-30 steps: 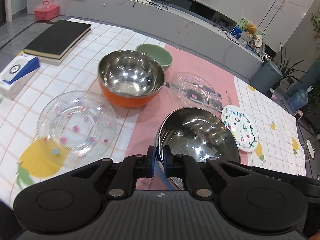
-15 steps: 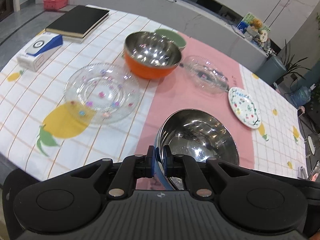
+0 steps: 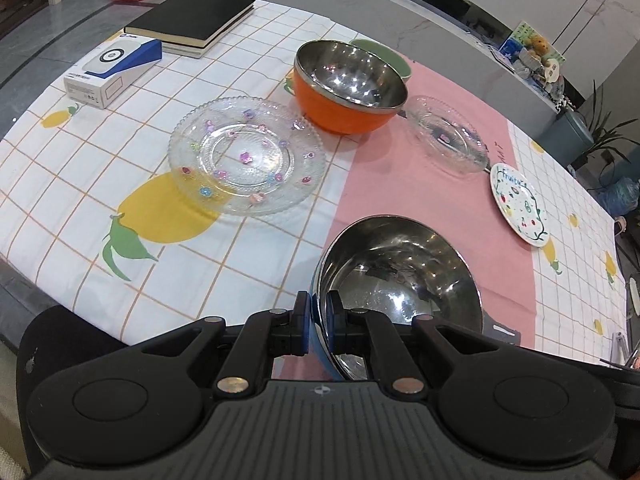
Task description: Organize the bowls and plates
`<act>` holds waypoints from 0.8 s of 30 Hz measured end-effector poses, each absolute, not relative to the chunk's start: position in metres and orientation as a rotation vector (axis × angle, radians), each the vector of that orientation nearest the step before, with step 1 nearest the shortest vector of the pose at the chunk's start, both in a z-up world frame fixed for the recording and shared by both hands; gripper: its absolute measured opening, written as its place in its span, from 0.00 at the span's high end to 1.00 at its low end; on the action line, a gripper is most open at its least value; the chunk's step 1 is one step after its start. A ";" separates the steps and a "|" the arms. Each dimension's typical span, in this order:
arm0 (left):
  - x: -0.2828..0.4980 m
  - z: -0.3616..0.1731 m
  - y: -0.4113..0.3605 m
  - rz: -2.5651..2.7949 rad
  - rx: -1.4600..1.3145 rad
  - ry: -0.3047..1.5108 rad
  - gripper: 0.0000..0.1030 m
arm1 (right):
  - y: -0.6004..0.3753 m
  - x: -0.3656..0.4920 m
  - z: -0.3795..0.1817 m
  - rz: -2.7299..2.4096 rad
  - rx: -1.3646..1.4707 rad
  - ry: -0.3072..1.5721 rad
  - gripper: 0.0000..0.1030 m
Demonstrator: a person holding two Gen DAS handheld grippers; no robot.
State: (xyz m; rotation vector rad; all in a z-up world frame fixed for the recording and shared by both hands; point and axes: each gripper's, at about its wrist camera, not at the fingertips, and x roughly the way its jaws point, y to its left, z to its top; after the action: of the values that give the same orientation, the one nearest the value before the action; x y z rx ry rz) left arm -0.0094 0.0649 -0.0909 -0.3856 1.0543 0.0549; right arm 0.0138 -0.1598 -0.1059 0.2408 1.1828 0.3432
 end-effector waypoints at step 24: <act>-0.013 -0.070 0.071 0.069 -0.343 0.978 0.82 | -0.160 0.008 -0.079 0.382 0.178 1.057 0.43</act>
State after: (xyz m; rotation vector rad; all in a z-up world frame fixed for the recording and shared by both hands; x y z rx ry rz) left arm -0.0132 0.0708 -0.0700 -0.3435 0.9783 0.0687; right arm 0.0078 -0.1603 -0.0787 0.1781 1.0567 0.3820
